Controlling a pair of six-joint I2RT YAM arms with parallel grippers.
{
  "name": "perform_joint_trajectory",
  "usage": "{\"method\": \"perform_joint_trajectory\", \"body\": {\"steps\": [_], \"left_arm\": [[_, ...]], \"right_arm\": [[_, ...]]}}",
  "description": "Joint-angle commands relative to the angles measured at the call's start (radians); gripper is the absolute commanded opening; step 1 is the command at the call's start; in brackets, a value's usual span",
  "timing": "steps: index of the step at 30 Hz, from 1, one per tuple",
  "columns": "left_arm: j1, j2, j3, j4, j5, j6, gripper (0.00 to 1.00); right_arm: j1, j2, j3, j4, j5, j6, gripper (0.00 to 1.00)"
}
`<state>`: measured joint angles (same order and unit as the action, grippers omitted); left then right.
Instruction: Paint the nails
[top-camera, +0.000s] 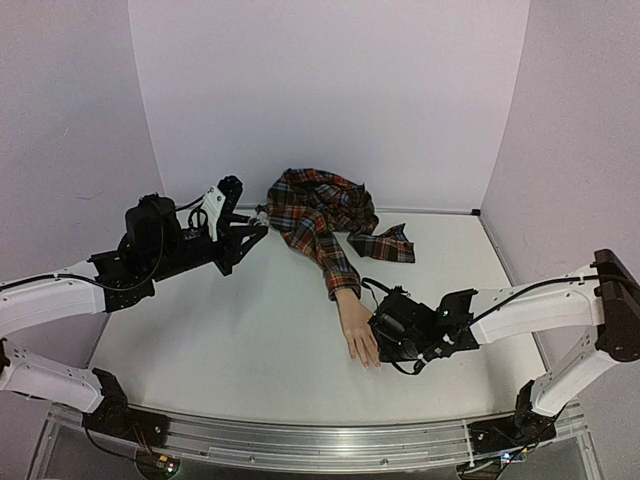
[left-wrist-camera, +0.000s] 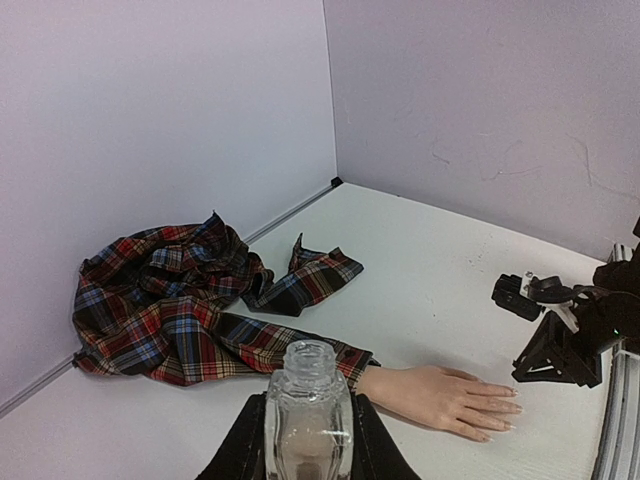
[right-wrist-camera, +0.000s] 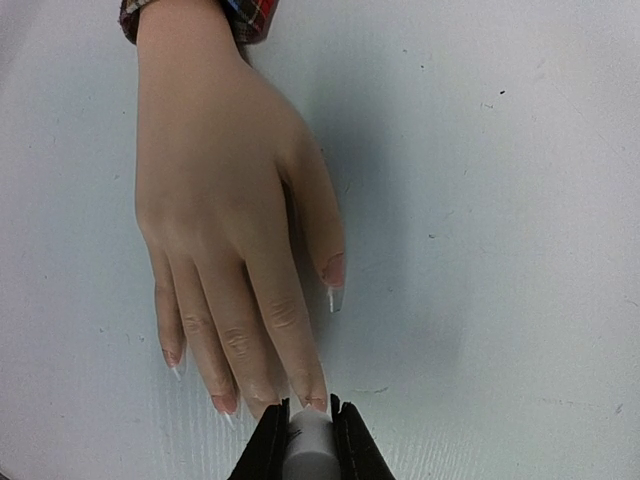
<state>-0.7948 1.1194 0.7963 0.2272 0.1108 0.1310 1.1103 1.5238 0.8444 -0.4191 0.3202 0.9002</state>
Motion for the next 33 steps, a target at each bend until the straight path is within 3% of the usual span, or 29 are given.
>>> {"method": "perform_joint_trajectory", "body": {"steps": [1, 33], "left_arm": [[0.006, -0.013, 0.005, 0.038, 0.009, -0.003, 0.0], [0.005, -0.016, 0.004, 0.04, 0.009, -0.005, 0.0]], "right_arm": [[-0.005, 0.0, 0.01, -0.001, 0.014, 0.009, 0.0], [-0.006, 0.016, -0.007, -0.006, 0.007, 0.028, 0.0]]}}
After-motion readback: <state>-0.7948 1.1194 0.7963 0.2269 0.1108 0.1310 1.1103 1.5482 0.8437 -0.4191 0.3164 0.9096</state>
